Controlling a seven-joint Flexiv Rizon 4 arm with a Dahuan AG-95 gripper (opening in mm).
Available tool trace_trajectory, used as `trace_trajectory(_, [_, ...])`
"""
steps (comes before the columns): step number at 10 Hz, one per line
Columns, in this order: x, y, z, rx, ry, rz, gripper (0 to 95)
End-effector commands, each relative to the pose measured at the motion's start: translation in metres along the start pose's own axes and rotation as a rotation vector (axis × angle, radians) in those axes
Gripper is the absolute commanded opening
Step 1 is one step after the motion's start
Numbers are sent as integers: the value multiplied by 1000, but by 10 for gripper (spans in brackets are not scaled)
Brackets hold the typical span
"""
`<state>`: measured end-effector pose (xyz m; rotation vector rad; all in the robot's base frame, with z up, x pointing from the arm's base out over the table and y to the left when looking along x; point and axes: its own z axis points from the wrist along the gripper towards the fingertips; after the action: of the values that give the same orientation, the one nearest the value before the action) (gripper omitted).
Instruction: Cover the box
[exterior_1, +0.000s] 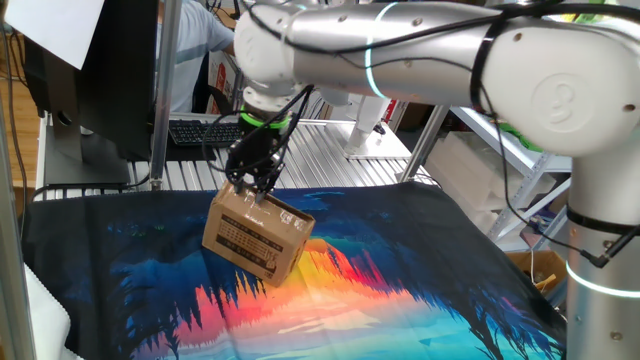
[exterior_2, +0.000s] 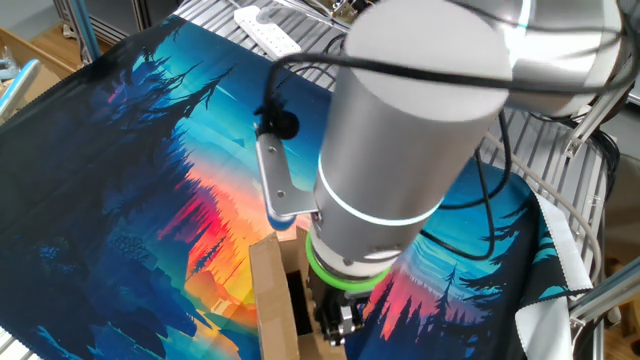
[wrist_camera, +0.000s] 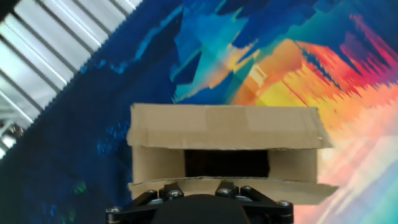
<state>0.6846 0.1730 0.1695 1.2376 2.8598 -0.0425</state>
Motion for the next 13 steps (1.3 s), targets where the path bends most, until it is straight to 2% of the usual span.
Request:
trace_trajectory(1, [0, 6, 13, -13, -25, 11, 380])
trace_trajectory(4, [0, 18, 44, -30, -50, 41, 380])
trace_trajectory(6, [2, 22, 71, -28, -69, 70, 380])
trace_trajectory(7, [2, 21, 78, -25, -67, 87, 380])
trace_trajectory(8, [2, 21, 76, -17, 0, 137, 380])
trace_trajectory(9, [0, 19, 61, -8, 90, 168, 380])
trace_trajectory(10, [-1, 16, 41, 9, 150, 171, 380])
trace_trajectory(11, [1, 14, 20, 25, 184, 180, 380])
trace_trajectory(12, [4, 8, -5, 38, 194, 175, 380])
trace_trajectory(13, [5, 5, -11, 43, 201, 170, 380])
